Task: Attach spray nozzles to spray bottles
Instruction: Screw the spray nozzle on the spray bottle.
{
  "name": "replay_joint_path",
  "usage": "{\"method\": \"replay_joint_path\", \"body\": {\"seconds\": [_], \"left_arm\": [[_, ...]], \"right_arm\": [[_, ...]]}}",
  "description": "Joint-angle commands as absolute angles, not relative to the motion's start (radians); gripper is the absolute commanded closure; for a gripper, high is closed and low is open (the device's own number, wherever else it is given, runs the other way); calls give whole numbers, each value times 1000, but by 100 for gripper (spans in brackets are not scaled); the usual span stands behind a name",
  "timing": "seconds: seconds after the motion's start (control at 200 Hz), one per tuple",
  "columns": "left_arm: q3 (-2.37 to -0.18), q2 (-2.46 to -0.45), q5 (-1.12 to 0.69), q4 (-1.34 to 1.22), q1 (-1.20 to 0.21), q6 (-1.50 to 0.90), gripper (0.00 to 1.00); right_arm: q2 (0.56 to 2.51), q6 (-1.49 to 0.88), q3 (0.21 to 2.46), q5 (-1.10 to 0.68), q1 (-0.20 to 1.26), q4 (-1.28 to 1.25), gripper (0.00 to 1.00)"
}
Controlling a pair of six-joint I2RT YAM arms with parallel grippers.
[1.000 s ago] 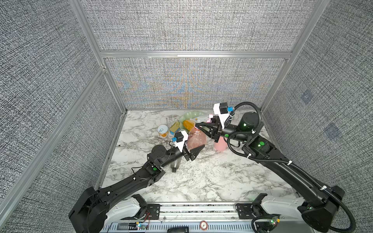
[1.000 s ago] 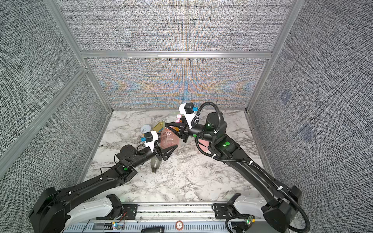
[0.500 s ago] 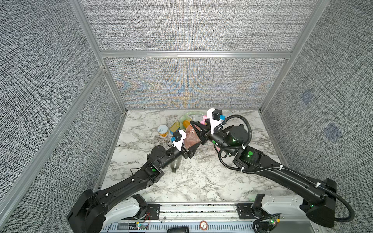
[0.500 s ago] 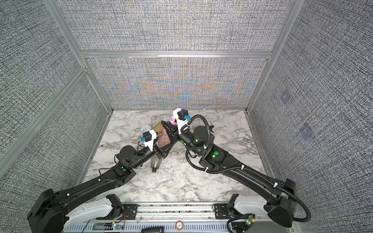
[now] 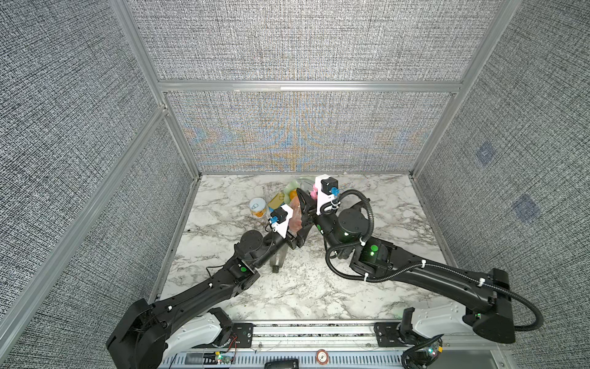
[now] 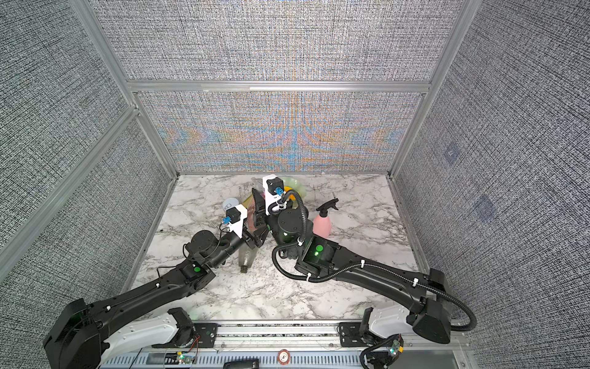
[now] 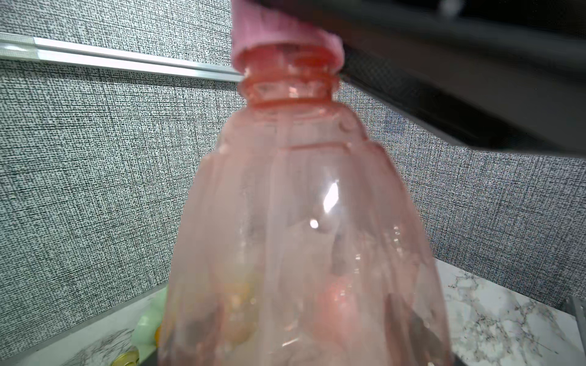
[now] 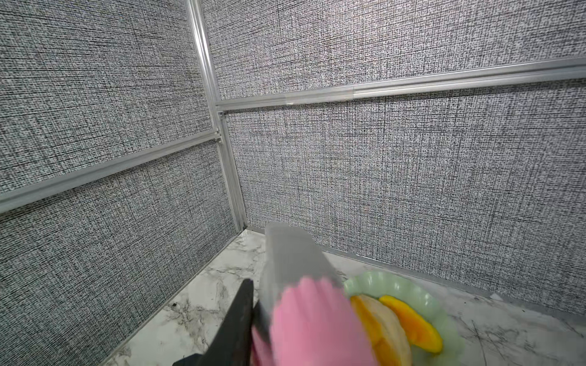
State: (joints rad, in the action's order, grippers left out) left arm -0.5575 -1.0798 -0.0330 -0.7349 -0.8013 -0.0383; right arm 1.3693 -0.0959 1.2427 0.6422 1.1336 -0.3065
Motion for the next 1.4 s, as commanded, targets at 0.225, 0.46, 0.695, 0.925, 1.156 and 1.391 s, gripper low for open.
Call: {"method": "replay_joint_path", "body": {"seconds": [0.225,0.46,0.695,0.925,1.156,1.391], "left_arm": [[-557,-1079,-31,-922,-801,-14,26],[-550,-1083,-46,-934,-801,-20,26],[-549,-1094,-64,-936,-801,-30,26],[-555,-1093,-98,-924,-801,-37,26],[-561,-1089,-134,-915,-801,-41,26],[-571,-1096,-159,-895,-801,-39,26]], "right_arm": [[1312,-100,1319,516,1144,-88,74],[1258,-82,1350,476,1146,-52,53],[1261,-53,1384,443,1146,-19,48],[1271,-39,1441,412,1110,50,53],[1273,-62,1481,320,1058,135,75],[1295,-65,1500,237,1042,166,81]]}}
